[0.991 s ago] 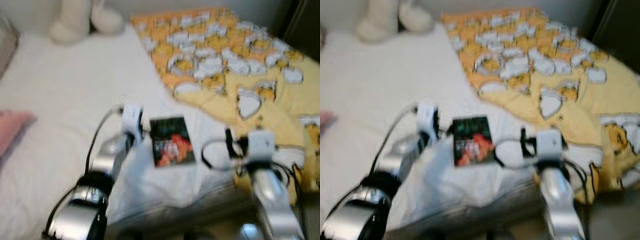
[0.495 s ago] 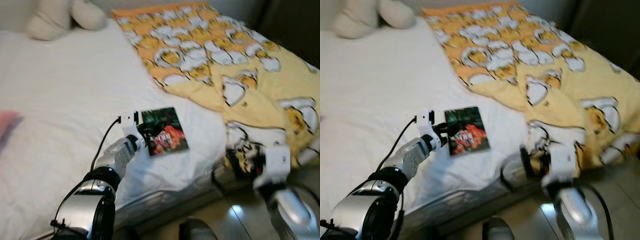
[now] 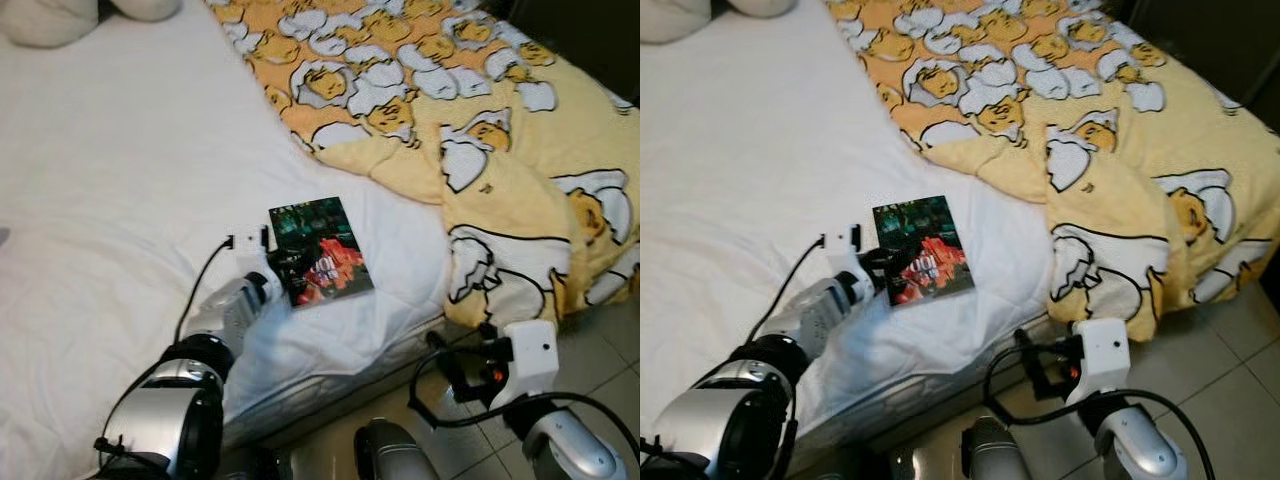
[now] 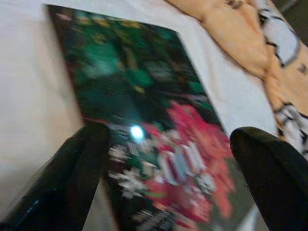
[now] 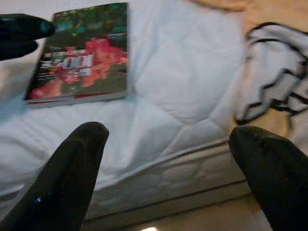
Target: Clean up the room
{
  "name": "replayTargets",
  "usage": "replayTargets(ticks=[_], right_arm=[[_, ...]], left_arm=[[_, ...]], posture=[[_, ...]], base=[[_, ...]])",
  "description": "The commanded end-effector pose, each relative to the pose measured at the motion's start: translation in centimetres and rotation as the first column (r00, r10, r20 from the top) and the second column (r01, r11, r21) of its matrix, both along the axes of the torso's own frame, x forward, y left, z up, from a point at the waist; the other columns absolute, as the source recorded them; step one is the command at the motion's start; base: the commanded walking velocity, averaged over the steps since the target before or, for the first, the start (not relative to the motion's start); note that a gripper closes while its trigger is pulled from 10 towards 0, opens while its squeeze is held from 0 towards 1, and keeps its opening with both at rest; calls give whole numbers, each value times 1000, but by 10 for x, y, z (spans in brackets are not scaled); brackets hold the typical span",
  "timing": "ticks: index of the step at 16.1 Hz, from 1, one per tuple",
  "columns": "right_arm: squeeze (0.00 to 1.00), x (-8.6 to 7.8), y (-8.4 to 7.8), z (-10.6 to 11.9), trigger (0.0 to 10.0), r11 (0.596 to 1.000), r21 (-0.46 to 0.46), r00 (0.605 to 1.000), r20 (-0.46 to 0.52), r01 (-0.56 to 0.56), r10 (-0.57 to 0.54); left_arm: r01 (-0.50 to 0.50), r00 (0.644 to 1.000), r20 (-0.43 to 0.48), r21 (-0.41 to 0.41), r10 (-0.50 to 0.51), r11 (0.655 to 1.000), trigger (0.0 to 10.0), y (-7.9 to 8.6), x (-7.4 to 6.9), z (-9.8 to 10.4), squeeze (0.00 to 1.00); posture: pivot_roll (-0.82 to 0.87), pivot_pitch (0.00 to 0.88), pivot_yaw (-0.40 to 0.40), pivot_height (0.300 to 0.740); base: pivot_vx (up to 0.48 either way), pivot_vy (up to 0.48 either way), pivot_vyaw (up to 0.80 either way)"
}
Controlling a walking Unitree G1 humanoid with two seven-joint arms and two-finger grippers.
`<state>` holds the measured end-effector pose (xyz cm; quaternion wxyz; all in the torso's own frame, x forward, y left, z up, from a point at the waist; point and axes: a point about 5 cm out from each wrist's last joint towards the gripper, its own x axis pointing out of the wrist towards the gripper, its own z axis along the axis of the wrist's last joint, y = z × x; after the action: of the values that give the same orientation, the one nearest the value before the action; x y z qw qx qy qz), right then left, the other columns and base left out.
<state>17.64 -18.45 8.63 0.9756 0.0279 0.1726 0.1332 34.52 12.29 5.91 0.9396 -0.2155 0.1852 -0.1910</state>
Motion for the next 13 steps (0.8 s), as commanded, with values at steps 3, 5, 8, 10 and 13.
replayTargets(ticks=[3, 5, 8, 10, 13], right_arm=[[0, -10, 9, 6, 10000, 995, 27, 995, -17, -95, 95], [0, -12, 8, 7, 10000, 993, 24, 993, -27, -117, 118], [0, -14, 10, 7, 10000, 991, 31, 991, -38, -128, 129], [0, -17, 14, 6, 10000, 990, 42, 990, -46, -133, 135], [0, -18, 18, 5, 10000, 989, 49, 988, -51, -141, 143]], left_arm=[[-5, 1000, -27, 3, 5, 1000, 10000, 0, -4, -7, 0], [-5, 999, -32, -1, 5, 1000, 10000, -1, -5, -8, 0], [-1, 998, -59, -71, -4, 997, 10000, -11, -6, -10, 0], [68, 994, -76, -109, -76, 992, 10000, -30, -12, -14, 0], [153, 983, -92, -65, -158, 986, 10000, -48, -19, -18, 0]], posture=[[-387, 220, 3, 703], [-389, 224, 0, 703], [-392, 226, 0, 703], [-396, 225, 1, 703], [-393, 215, 9, 703]], base=[[0, 0, 0], [0, 0, 0], [0, 0, 0], [0, 0, 0], [0, 0, 0]])
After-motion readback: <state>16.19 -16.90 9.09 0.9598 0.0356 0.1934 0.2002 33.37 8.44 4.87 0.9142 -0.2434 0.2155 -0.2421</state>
